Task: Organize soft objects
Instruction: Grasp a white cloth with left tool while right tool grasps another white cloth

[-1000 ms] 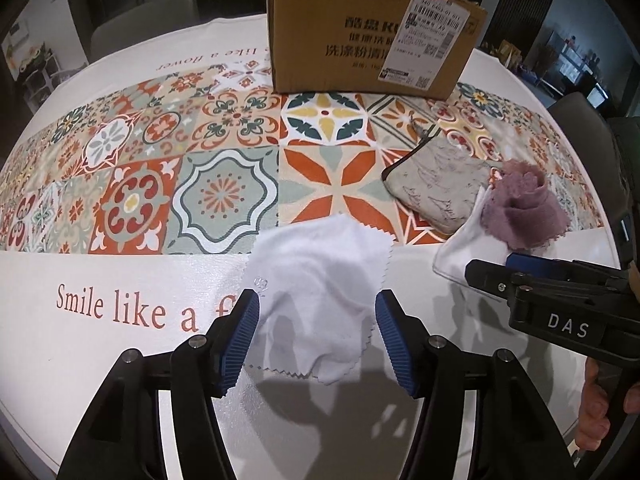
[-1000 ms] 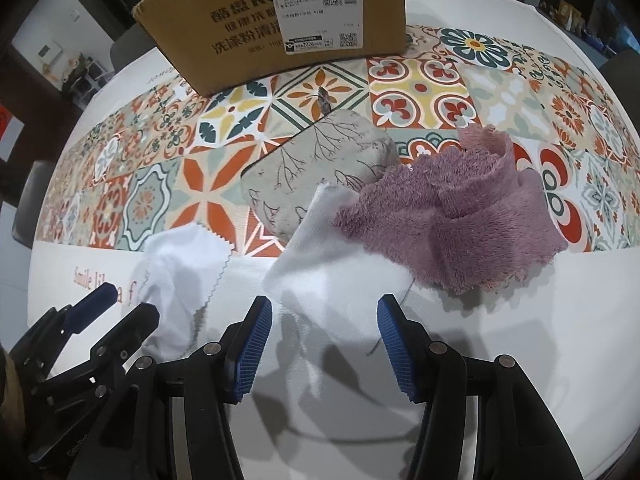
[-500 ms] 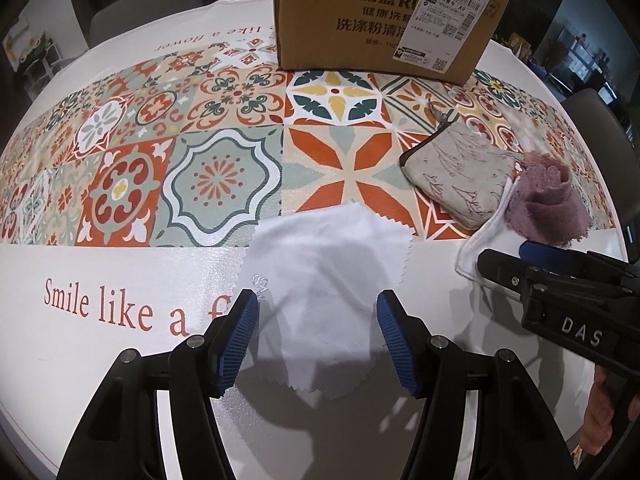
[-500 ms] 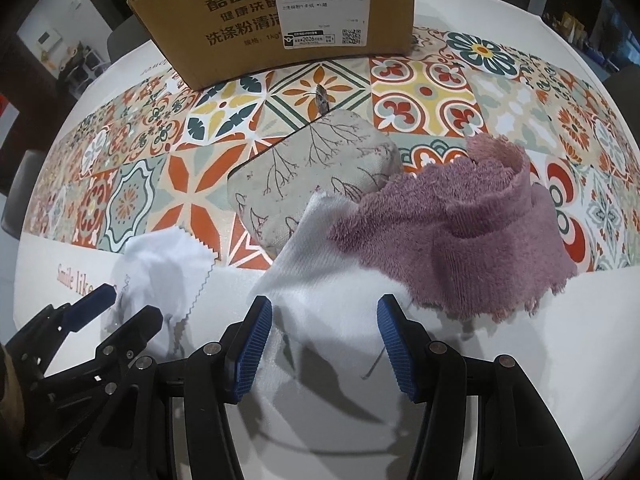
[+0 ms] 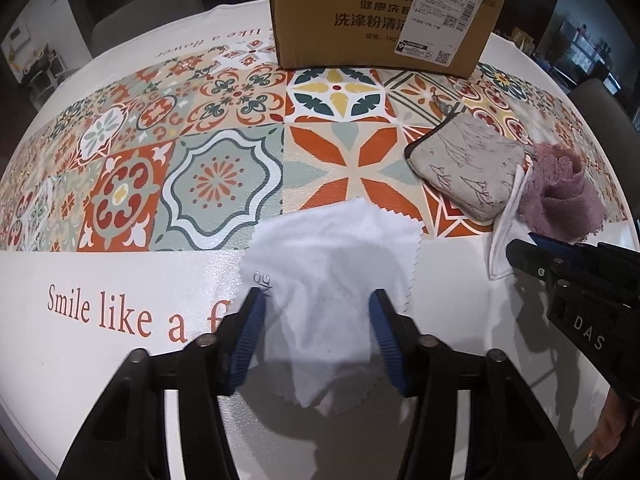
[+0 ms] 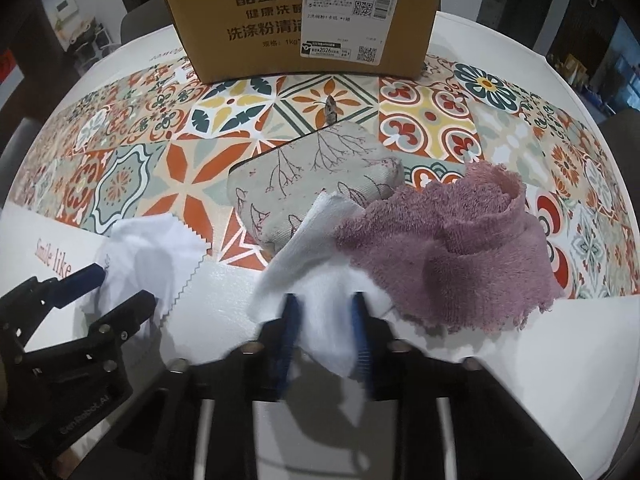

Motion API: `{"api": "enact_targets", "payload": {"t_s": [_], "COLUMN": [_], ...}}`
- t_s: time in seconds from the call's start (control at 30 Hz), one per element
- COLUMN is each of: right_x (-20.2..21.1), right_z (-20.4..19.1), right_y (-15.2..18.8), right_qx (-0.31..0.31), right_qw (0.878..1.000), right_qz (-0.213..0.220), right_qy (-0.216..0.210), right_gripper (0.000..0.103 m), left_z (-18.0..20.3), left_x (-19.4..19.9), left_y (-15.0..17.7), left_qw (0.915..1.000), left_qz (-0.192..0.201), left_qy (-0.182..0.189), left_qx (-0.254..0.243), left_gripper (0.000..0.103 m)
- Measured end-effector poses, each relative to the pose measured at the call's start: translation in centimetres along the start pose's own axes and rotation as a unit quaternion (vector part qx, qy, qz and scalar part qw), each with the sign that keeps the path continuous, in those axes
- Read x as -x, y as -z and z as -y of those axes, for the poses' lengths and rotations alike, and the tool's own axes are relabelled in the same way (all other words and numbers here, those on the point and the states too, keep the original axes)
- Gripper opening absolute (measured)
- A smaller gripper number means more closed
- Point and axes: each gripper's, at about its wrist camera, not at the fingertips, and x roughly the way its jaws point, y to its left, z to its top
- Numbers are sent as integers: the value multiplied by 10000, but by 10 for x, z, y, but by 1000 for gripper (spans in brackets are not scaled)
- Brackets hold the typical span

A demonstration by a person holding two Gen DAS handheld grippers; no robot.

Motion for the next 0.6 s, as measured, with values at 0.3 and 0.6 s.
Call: {"api": "enact_targets", "payload": {"t_s": [0.3,0.6], "right_x": [3,22], "right_z": [6,-1], "right_y": [4,8], "right_qx": [-277,-296], "right_qw": [9978,9957], "right_qz": [-127,-16], "right_qy": [-582,-882], "right_gripper": [8,8], "left_z": [3,4], "left_x": [4,30], "left_y": [2,0], "left_qw": [9997,9974], "left_qz": [70,482], "left_qy": [236,530], "left_qx": [-48,-25], "left_gripper": [7,5]}}
